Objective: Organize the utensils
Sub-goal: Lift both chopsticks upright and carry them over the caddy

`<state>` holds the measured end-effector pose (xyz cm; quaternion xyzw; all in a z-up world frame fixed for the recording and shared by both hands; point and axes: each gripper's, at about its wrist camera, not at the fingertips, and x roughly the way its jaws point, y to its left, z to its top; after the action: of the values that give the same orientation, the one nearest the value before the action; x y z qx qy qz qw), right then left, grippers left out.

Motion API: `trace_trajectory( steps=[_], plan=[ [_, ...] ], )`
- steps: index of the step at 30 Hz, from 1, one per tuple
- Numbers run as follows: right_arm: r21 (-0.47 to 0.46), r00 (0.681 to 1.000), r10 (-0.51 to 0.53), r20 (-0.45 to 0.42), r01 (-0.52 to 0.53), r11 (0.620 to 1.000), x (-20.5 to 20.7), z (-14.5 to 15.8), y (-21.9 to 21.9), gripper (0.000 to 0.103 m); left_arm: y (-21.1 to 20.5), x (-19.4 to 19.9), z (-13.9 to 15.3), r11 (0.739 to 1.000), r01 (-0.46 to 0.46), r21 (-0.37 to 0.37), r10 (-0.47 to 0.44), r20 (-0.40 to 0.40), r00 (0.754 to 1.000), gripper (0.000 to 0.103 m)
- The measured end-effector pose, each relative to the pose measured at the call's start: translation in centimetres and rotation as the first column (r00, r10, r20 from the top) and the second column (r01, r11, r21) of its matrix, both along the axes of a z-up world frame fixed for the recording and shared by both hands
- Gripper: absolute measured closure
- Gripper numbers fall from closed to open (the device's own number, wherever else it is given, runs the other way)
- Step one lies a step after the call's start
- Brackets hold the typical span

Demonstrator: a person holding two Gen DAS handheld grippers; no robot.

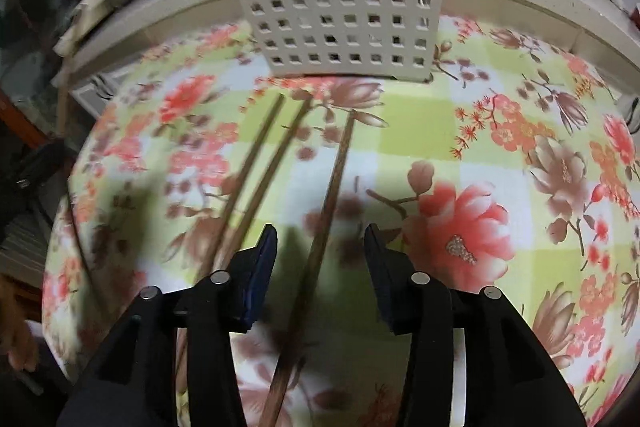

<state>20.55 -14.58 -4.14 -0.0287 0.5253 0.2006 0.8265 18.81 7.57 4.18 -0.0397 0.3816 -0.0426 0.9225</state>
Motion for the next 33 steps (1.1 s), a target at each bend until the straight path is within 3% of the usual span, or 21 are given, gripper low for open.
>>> trace_trajectory(
  steps=[4, 8, 10, 14, 24, 33],
  plan=[
    [-0.093, 0.999, 0.024, 0.035, -0.02, 0.995, 0.2, -0.8, 1.6, 0.069, 0.4, -0.1, -0.2, 1.0, 0.002, -0.015, -0.002, 0.0, 1.0, 0.097],
    [-0.12, 0.996, 0.052, 0.071, -0.043, 0.992, 0.2, -1.1, 2.4, 0.092, 0.6, -0.2, -0.2, 1.0, 0.005, -0.025, -0.005, 0.002, 1.0, 0.097],
    [-0.098, 0.997, 0.048, 0.064, -0.041, 0.994, 0.6, -1.1, 1.9, 0.096, 0.8, -0.2, -0.1, 1.0, 0.003, -0.031, -0.003, 0.006, 1.0, 0.097],
    [-0.072, 0.994, 0.067, 0.088, -0.061, 0.996, 0.0, 0.0, 1.0, 0.096, 1.0, -0.3, -0.1, 0.999, 0.002, -0.032, -0.002, 0.009, 1.0, 0.097],
    [0.036, 0.976, 0.073, 0.204, -0.082, 0.996, -2.8, 8.3, -3.2, 0.096, 0.5, -0.7, 1.0, 0.999, 0.017, -0.029, -0.015, 0.044, 0.999, 0.097],
    [0.096, 0.959, 0.05, 0.278, -0.08, 0.992, -4.0, 11.4, -5.7, 0.096, -0.2, -1.3, 3.6, 0.994, 0.07, -0.085, -0.062, 0.096, 0.993, 0.097]
  ],
)
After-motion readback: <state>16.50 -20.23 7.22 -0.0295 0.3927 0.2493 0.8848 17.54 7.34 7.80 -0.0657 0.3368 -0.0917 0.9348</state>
